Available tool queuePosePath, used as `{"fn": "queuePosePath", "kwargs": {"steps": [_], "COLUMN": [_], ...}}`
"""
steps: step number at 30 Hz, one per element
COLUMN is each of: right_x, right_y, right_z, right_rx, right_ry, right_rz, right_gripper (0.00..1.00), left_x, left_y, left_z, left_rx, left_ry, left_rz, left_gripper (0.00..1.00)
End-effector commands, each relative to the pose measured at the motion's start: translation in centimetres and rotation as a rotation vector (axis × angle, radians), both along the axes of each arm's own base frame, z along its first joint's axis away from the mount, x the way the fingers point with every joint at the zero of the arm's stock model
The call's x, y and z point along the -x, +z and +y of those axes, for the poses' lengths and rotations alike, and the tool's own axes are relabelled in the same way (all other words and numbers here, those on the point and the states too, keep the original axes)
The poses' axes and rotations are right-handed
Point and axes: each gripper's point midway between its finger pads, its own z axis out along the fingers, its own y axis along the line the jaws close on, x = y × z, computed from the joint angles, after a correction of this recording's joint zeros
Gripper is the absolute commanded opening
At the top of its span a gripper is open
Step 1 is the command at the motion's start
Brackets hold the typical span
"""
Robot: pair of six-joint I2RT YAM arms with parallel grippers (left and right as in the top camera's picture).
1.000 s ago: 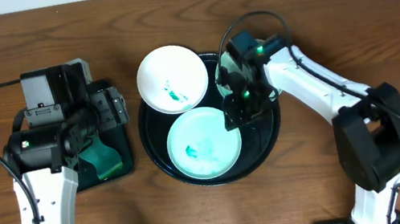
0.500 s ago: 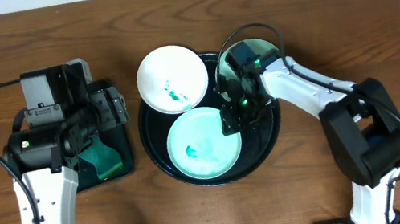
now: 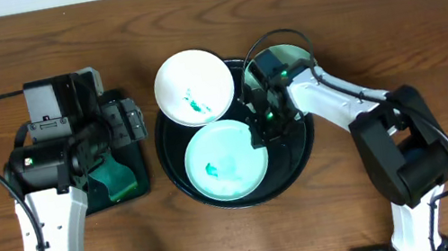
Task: Clean dirty plates on tray and stack at the side
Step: 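Grasp the rim of the pale green plate with the right gripper, then grasp the green sponge in the basin with the left gripper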
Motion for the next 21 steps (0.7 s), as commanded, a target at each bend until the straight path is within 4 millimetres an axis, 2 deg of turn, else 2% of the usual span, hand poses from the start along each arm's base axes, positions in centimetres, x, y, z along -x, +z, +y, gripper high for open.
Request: {"fn": "queuePosePath", "kwargs": {"steps": [1,6,9,10,11,12,13,17,19,21], "right_x": [0.5,0.6,0.8,0.8,0.9,0.9,1.0,1.2,1.3,1.4], "right_y": [-0.8,-1.1,-1.3,-1.3,-1.3,-1.3,-1.4,-1.4,-1.4,-1.4], "right_z": [1.2,1.9,1.9,2.0,1.9,1.9,1.9,1.6,1.5,1.5], "right_rx": [0.029,0.077,0.102,0.107,0.113,0.113,0.115,0.126,0.128,0.129], "right_ry": [-0.016,-0.035,-0.042,-0.046,-0.054,-0.055,-0.055,-0.056,-0.055,-0.055], "right_rz": [-0.007,-0.038,-0.046,-0.045,-0.042,-0.041,-0.038,-0.024,-0.020,-0.019], "right_gripper": [0.18,0.03,0.01,0.01,0.01,0.01,0.01,0.01,0.01,0.01], "left_x": [0.0,0.0,0.0,0.0,0.0,0.1,0.2,0.8,1.1,1.3], "left_y": [0.4,0.4,0.4,0.3,0.3,0.3,0.2,-1.3,-2.6,-3.9], "left_z": [0.0,0.0,0.0,0.0,0.0,0.0,0.1,2.4,4.2,5.2], "left_rx": [-0.006,-0.005,-0.005,-0.006,-0.006,-0.006,-0.010,-0.107,-0.163,-0.186], "left_ry": [0.000,0.000,0.000,0.000,0.000,0.000,0.003,0.092,0.204,0.266], "left_rz": [-0.004,-0.004,-0.003,-0.003,-0.003,0.001,0.009,0.069,0.109,0.147], "left_gripper": [0.92,0.93,0.93,0.86,0.62,0.43,0.34,0.33,0.41,0.43]}}
